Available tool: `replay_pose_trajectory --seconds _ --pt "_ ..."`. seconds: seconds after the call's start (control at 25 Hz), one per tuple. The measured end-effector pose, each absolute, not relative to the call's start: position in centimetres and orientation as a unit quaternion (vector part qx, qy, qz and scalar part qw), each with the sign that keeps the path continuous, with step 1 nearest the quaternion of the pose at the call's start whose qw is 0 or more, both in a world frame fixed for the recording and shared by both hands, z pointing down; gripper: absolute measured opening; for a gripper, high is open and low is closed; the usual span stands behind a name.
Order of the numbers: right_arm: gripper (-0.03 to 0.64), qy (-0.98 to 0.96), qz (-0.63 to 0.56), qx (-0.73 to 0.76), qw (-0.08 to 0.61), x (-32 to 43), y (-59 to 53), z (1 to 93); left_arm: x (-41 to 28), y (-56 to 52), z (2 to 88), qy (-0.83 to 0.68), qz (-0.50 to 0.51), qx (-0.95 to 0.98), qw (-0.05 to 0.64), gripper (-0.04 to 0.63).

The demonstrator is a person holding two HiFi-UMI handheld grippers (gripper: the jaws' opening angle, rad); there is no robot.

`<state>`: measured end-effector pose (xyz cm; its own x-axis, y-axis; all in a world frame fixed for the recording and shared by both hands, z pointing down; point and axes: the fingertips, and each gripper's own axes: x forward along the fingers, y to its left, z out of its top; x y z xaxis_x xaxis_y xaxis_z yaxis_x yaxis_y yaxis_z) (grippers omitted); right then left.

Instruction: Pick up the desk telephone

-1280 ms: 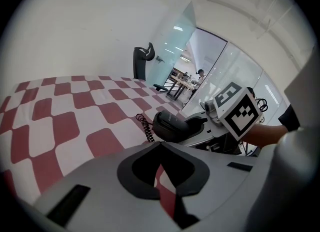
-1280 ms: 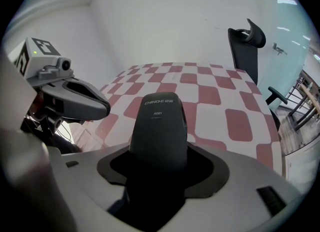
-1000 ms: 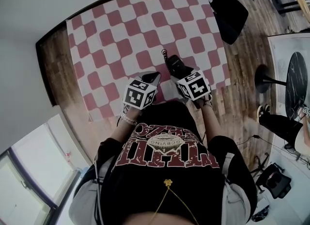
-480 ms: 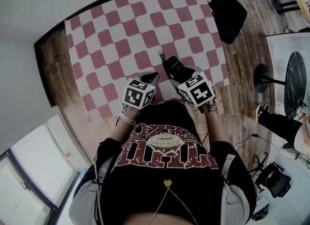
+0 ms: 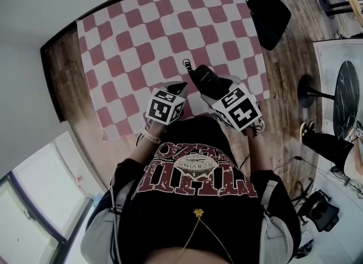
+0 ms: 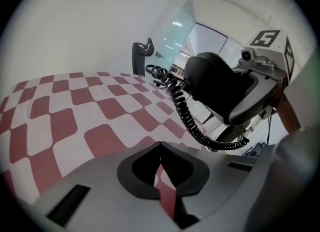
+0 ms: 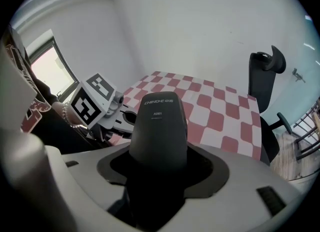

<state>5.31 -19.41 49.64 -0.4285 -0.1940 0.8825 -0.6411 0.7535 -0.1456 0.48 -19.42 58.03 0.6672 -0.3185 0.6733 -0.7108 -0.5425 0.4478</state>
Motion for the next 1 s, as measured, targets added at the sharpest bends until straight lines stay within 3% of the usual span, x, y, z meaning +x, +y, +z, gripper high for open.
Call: replay_pose_trajectory --seconds 1.0 --pt "0.282 -0.841 0.190 0.220 0.456 3.8 -17.9 42.8 1.1 -18.3 59.2 -0.277 0.311 0.835 0.359 0.008"
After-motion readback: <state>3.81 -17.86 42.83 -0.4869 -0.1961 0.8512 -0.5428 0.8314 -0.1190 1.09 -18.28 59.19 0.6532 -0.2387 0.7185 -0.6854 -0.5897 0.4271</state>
